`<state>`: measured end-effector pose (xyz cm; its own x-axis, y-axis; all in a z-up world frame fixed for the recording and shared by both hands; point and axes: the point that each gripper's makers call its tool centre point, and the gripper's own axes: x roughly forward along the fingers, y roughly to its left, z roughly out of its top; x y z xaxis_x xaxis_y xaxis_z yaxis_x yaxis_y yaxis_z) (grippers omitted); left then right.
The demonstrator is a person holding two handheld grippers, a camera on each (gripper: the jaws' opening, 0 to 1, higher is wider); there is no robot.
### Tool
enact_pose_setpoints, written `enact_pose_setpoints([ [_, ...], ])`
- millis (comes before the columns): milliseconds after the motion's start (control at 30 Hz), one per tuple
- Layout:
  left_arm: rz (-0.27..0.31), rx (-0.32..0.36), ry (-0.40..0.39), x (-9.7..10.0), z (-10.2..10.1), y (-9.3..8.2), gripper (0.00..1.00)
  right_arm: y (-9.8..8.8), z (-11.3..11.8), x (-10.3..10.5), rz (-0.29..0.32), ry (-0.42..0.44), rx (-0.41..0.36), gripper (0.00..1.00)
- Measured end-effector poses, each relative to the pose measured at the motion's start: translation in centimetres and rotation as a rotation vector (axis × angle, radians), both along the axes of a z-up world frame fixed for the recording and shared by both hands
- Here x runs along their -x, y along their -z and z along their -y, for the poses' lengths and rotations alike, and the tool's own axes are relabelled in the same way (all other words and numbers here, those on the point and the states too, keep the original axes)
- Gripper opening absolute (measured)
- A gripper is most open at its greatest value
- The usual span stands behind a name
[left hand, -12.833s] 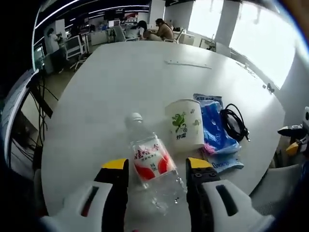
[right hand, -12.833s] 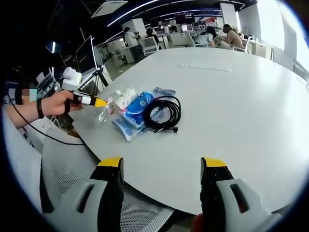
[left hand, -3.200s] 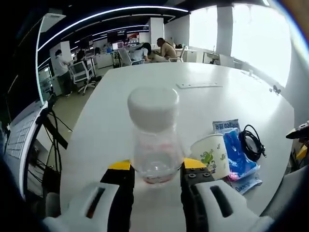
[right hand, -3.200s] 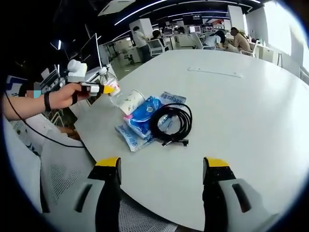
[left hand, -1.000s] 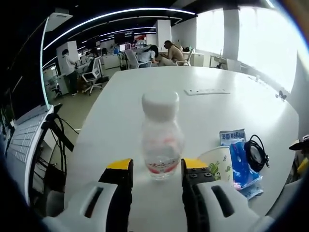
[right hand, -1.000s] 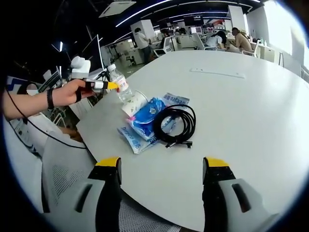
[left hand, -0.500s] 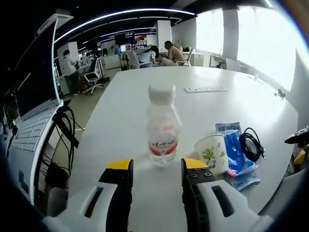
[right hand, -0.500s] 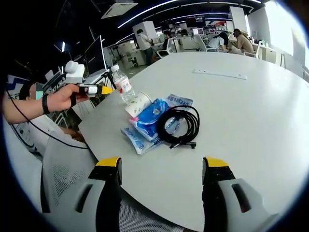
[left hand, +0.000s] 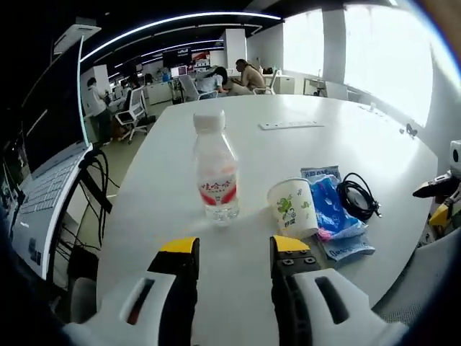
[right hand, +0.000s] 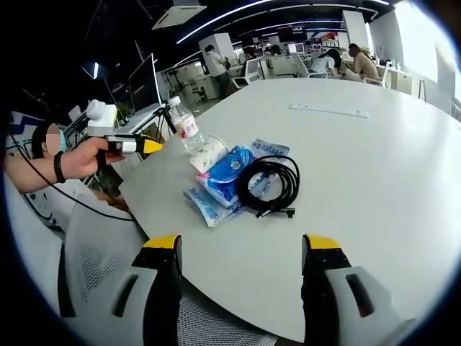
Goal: Arrange the tabletop items into an orderly group along one side of the table until the central work area is clear of visible clutter.
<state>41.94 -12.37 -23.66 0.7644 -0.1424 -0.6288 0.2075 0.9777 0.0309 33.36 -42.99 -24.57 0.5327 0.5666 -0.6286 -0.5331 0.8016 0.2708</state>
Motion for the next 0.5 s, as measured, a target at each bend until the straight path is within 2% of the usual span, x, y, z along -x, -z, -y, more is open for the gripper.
enact_pose_setpoints([
  [233,-0.009,-0.001,0.036,0.6,1.3,0.5,0.38,0.1,0.4,0.4,-0.001,0.01,0.001,0.66],
  [500,-0.01,0.001,0.067,0.2,2.8,0.5,0.38,0.0,0.8,0.7,0.002,0.021,0.0,0.66],
])
